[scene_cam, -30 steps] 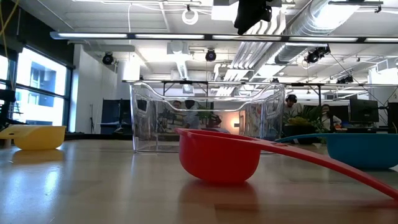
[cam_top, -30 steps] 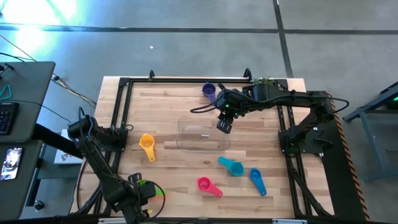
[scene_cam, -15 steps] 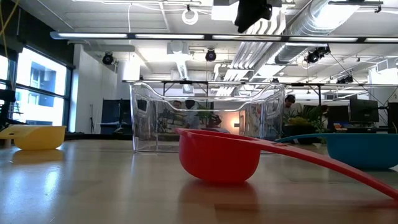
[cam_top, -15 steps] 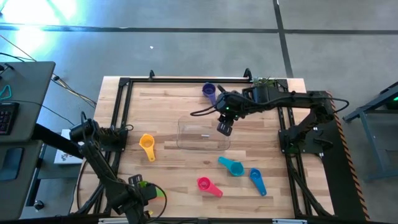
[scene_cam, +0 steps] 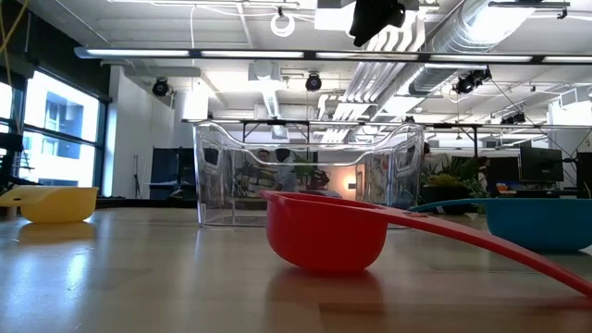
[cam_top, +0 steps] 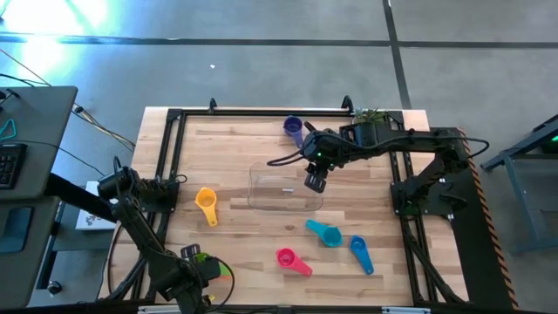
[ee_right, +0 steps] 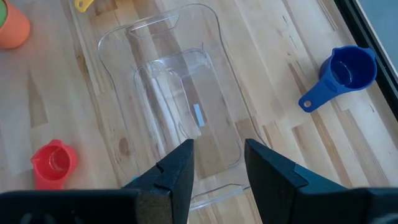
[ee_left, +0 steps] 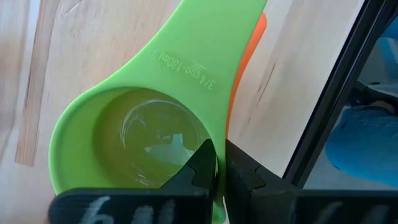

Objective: Nest measuring cups in basket
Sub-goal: Stack the green measuring cup on top of the orange measuring cup, then stack the dark blue measuring cup on top of the green measuring cup

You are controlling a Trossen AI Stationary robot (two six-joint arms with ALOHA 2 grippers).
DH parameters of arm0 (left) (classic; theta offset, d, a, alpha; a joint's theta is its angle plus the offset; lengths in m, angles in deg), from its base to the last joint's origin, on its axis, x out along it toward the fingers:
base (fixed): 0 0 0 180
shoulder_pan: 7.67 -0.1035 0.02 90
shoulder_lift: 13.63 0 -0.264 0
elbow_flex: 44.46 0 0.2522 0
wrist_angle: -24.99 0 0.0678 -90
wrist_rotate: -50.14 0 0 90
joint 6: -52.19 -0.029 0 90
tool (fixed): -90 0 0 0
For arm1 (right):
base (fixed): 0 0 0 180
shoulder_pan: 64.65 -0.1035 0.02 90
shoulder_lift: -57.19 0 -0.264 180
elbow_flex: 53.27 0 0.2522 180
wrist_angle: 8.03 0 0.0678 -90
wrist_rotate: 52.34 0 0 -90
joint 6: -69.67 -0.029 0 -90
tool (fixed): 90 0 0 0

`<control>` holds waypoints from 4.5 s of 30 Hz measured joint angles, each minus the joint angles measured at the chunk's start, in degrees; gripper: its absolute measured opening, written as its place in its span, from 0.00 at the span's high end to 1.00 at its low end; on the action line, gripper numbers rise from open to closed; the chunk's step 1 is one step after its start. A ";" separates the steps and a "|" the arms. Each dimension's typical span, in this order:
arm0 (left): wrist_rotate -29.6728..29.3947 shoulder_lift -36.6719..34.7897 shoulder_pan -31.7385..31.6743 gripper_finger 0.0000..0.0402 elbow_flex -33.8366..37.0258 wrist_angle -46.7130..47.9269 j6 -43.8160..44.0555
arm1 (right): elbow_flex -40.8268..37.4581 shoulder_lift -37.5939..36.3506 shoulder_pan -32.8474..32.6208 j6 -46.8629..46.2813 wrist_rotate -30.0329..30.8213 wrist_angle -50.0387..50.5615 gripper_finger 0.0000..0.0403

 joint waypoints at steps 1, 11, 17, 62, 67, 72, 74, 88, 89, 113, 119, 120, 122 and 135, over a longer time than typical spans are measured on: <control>0.00 0.00 -0.02 0.98 0.00 -0.01 0.09 | 0.00 0.00 0.00 0.00 0.00 0.00 0.66; 2.84 0.00 -1.18 0.87 0.00 -0.24 0.37 | 0.00 0.00 0.00 0.00 0.02 0.00 0.66; 2.85 0.00 -1.66 0.76 0.00 -0.22 -0.08 | 0.00 0.00 0.00 0.00 0.02 0.00 0.66; -31.54 -31.89 -21.75 0.73 -2.80 32.92 -22.20 | 0.00 0.00 24.99 12.58 1.28 -5.55 0.66; -31.70 -36.02 -26.44 0.73 -2.80 32.87 -26.22 | 0.00 0.00 31.14 12.68 -3.01 -6.20 0.60; -33.54 -38.63 -29.79 0.73 -2.80 32.74 -29.10 | 0.00 0.02 35.98 11.04 -3.58 -7.54 0.56; -33.63 -39.45 -31.36 0.73 -2.80 32.74 -30.31 | 0.00 0.02 37.86 9.51 -5.38 -8.77 0.56; -31.04 -41.29 -45.70 0.73 -2.80 32.00 -43.45 | 0.00 8.39 45.17 -0.12 -11.73 -17.96 0.56; -31.00 -41.29 -46.70 0.73 -2.80 32.00 -44.49 | 0.00 9.30 45.47 -0.55 -12.13 -18.34 0.56; -22.78 -41.27 -70.39 0.73 -2.80 19.91 -66.45 | 0.00 21.96 46.01 -1.79 -15.52 -20.50 0.56; -18.32 -41.22 -74.69 0.73 -2.80 19.08 -69.22 | 0.00 24.18 45.00 -1.92 -15.52 -20.93 0.56; -17.94 -41.22 -75.19 0.73 -2.80 18.63 -69.77 | 0.00 24.47 44.74 -1.96 -15.51 -20.92 0.56; -17.66 -41.22 -76.04 0.73 -2.78 17.78 -70.51 | 0.00 25.06 44.30 -2.49 -15.52 -20.95 0.56; -17.44 -40.98 -77.77 0.73 -2.78 16.48 -71.59 | 0.00 28.40 40.82 -5.55 -13.31 -21.32 0.56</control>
